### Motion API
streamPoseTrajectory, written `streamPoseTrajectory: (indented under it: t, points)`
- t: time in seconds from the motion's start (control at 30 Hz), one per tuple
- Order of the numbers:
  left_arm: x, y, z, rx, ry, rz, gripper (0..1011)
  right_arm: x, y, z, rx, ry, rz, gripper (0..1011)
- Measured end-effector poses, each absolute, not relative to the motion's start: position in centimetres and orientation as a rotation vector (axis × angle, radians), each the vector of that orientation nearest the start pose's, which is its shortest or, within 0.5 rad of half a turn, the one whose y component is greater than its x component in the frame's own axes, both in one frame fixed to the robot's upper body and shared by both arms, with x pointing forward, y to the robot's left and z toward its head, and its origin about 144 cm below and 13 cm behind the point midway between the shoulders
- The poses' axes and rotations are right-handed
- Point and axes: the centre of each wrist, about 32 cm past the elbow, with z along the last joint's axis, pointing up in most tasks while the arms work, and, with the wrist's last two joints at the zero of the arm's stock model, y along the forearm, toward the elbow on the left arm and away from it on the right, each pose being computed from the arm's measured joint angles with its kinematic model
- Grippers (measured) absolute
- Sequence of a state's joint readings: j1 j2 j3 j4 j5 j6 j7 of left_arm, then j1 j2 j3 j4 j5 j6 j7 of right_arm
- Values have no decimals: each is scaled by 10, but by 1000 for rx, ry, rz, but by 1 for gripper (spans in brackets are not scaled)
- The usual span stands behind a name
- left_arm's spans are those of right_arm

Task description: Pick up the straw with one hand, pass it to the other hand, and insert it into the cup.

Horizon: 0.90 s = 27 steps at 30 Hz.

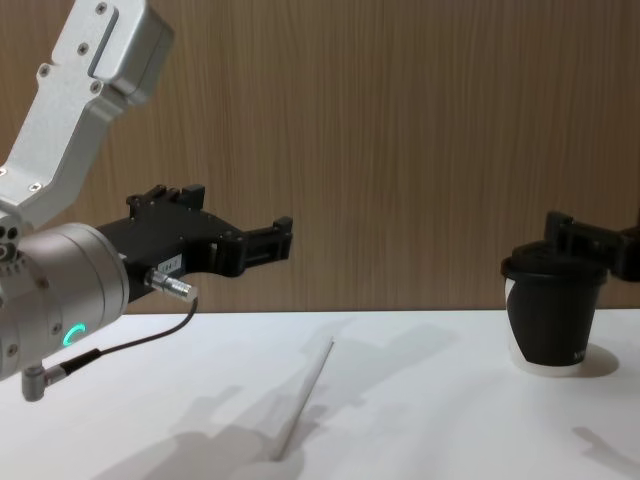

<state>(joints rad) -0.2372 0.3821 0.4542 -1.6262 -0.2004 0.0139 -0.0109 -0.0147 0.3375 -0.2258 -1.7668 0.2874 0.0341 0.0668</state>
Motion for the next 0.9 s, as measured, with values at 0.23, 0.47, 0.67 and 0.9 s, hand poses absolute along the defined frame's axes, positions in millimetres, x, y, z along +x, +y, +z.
streamPoseTrajectory:
  t: [0.23, 0.47, 0.67, 0.9]
  points:
    - [492, 198, 1204, 61, -268, 1124, 1003, 443, -237, 1189, 26, -75, -1229, 1001]
    - [492, 198, 1204, 61, -268, 1124, 1003, 443, -237, 1189, 26, -75, -1230, 1001]
    - [492, 198, 1204, 61, -268, 1124, 1003, 443, -237, 1189, 26, -75, -1229, 1001]
    - [492, 198, 1204, 61, -268, 1124, 1003, 443, -237, 1189, 26, -75, -1230, 1001]
